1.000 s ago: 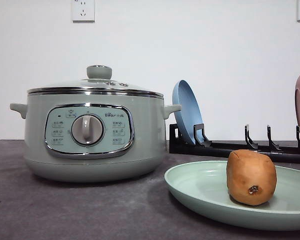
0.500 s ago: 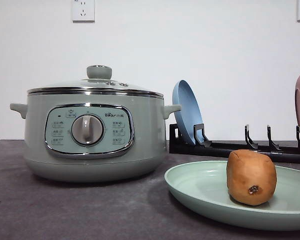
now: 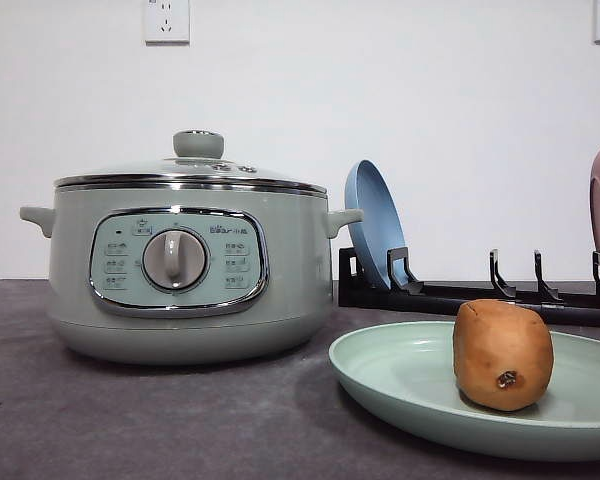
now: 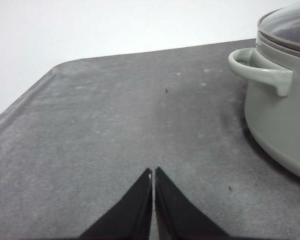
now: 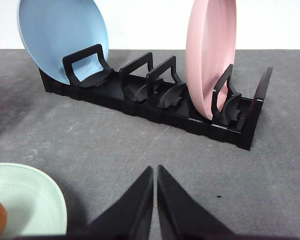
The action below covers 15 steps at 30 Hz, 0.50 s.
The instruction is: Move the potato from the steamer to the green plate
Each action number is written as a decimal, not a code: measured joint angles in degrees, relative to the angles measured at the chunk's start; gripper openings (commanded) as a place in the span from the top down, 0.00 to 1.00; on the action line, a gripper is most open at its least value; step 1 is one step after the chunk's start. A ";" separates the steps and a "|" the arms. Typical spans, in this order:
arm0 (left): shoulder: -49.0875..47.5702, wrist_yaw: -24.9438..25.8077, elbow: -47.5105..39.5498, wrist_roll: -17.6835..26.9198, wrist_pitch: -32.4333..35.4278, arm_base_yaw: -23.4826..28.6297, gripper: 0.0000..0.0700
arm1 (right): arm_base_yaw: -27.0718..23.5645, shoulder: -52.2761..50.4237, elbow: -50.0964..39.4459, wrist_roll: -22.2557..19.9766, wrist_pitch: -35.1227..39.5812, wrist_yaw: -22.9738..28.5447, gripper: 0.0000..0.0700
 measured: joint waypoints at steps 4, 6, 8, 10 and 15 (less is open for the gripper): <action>0.00 0.00 0.00 0.00 0.00 0.00 1.00 | 0.00 0.00 0.00 0.00 0.00 0.00 1.00; 0.00 0.00 0.00 0.00 0.00 0.00 1.00 | 0.00 0.00 0.00 0.00 0.00 0.00 1.00; 0.00 0.00 0.00 0.00 0.00 0.00 1.00 | 0.00 0.00 0.00 0.00 0.00 0.00 1.00; 0.00 0.00 0.00 0.00 0.00 0.00 1.00 | 0.00 0.00 0.00 0.00 0.00 0.00 1.00; 0.00 0.00 0.00 0.00 0.00 0.00 1.00 | 0.00 0.00 0.00 0.00 0.00 0.00 1.00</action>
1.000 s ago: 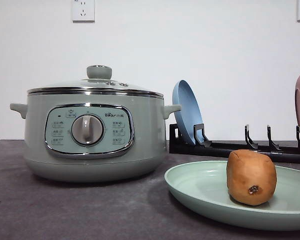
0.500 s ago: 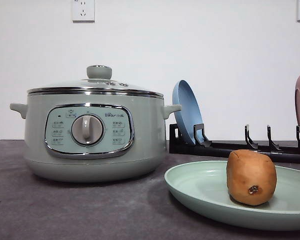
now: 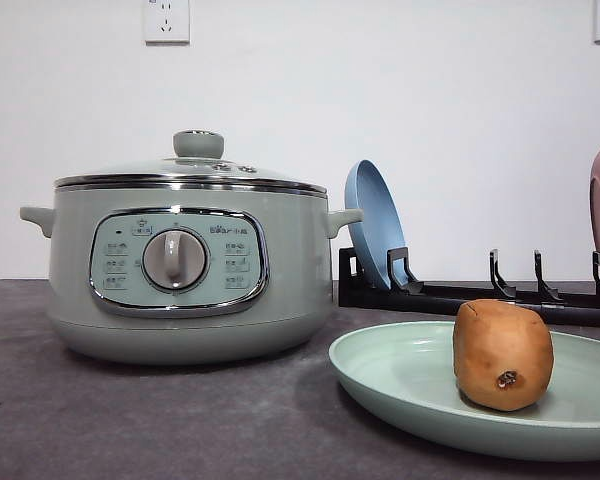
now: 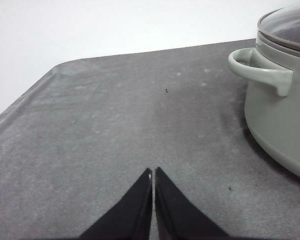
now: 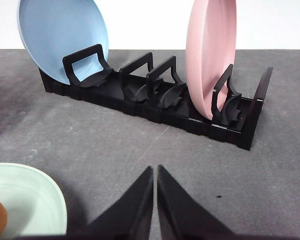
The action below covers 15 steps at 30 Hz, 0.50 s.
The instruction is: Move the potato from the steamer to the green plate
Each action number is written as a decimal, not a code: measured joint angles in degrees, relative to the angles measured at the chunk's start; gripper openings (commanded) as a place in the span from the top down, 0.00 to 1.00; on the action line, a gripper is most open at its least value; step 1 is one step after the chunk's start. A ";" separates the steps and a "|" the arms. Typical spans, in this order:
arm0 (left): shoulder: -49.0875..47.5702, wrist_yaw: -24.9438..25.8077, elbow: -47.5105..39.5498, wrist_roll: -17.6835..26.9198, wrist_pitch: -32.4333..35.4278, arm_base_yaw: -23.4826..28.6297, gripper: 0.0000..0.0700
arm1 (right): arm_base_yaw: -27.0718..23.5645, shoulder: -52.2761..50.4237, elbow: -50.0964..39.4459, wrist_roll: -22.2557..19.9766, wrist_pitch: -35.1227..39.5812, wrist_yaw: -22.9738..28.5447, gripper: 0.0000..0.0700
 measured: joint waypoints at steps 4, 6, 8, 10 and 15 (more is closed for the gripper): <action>0.00 0.00 0.00 0.00 0.00 0.00 1.00 | 0.00 0.00 0.00 -0.01 0.00 0.00 1.00; 0.00 0.00 0.00 0.00 0.00 0.00 1.00 | 0.00 0.00 0.00 -0.01 0.00 0.01 1.00; 0.00 0.00 0.00 0.00 0.00 0.00 1.00 | 0.00 0.00 0.00 0.00 0.00 0.00 1.00; 0.00 0.00 0.00 0.00 0.00 0.00 1.00 | 0.00 0.00 0.00 0.00 0.00 0.00 1.00; 0.00 0.00 0.00 0.00 0.00 0.00 1.00 | 0.00 0.00 0.00 0.00 0.00 0.00 1.00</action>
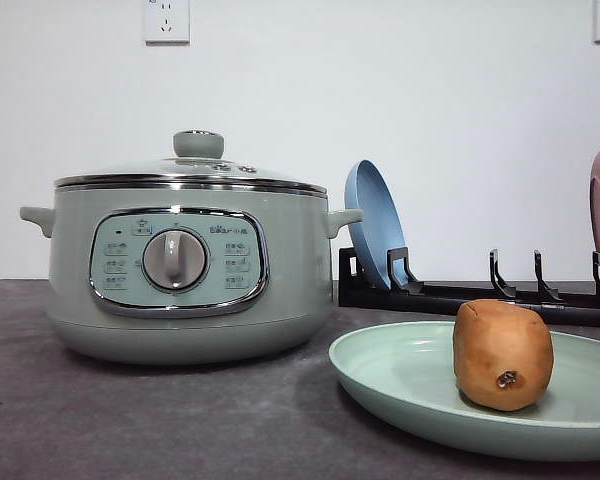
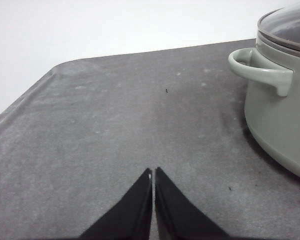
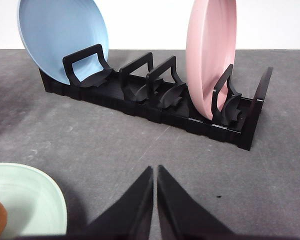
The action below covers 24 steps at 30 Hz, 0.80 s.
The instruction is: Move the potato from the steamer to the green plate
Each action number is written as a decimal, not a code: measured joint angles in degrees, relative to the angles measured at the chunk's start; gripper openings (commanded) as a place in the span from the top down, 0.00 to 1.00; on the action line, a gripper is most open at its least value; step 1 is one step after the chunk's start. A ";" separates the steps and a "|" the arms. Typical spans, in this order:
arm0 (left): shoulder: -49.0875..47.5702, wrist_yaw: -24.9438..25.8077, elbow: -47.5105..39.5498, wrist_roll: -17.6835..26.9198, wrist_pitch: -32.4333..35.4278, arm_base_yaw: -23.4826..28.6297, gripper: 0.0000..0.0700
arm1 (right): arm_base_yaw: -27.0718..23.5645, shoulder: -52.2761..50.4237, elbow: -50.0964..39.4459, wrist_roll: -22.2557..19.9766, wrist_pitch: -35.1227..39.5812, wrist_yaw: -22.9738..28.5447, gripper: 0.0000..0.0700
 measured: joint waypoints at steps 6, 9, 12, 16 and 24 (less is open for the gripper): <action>0.00 0.00 0.00 0.00 0.00 0.00 1.00 | 0.00 0.00 0.00 0.00 0.00 0.00 1.00; 0.00 0.00 0.00 0.00 0.00 0.00 1.00 | 0.00 0.00 0.00 -0.01 0.00 0.00 1.00; 0.00 0.00 0.00 0.00 0.00 0.00 1.00 | 0.00 0.00 0.00 0.00 0.00 0.00 1.00; 0.00 0.00 0.00 0.00 0.00 0.00 1.00 | 0.00 0.00 0.00 0.00 0.00 0.00 1.00; 0.00 0.00 0.00 0.00 0.00 0.00 1.00 | 0.00 0.00 0.00 0.00 0.00 0.00 1.00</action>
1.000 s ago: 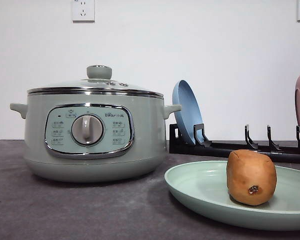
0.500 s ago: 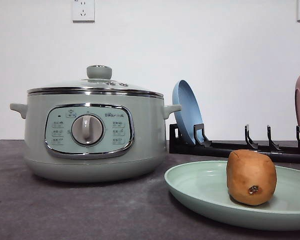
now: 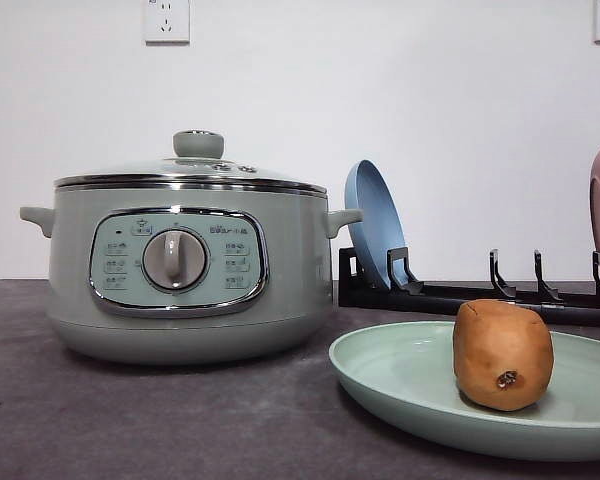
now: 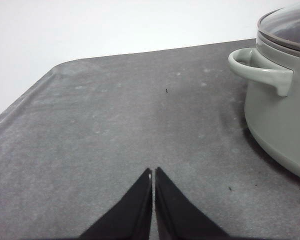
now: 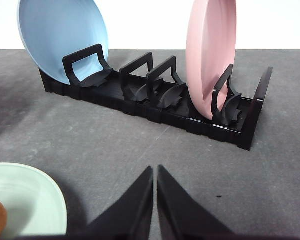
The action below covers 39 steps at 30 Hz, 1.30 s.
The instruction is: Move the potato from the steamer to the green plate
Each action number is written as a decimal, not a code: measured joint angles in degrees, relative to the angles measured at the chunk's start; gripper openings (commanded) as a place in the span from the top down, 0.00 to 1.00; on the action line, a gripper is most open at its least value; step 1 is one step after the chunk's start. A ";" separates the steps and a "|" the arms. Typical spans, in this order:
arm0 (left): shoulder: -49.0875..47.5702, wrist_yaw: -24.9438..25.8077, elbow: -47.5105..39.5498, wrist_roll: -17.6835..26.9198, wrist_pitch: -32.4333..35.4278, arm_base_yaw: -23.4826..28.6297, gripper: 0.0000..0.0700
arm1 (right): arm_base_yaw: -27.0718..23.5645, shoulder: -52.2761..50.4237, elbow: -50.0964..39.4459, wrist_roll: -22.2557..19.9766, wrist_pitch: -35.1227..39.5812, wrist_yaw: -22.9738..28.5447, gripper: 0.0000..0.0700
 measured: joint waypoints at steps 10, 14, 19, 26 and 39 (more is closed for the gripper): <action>0.00 0.00 0.00 0.00 0.00 0.00 1.00 | 0.00 0.00 0.00 0.00 0.00 0.00 1.00; 0.00 0.00 0.00 0.00 0.00 0.00 1.00 | 0.00 0.00 0.00 -0.01 0.00 0.00 1.00; 0.00 -0.02 0.00 0.00 0.00 0.00 1.00 | 0.00 0.00 0.00 0.00 0.00 0.00 1.00; 0.00 0.00 0.00 0.00 0.00 0.00 1.00 | 0.00 0.00 0.00 0.00 0.00 0.00 1.00; 0.00 0.00 0.00 0.00 0.00 0.00 1.00 | 0.00 0.00 0.00 -0.02 0.00 0.00 1.00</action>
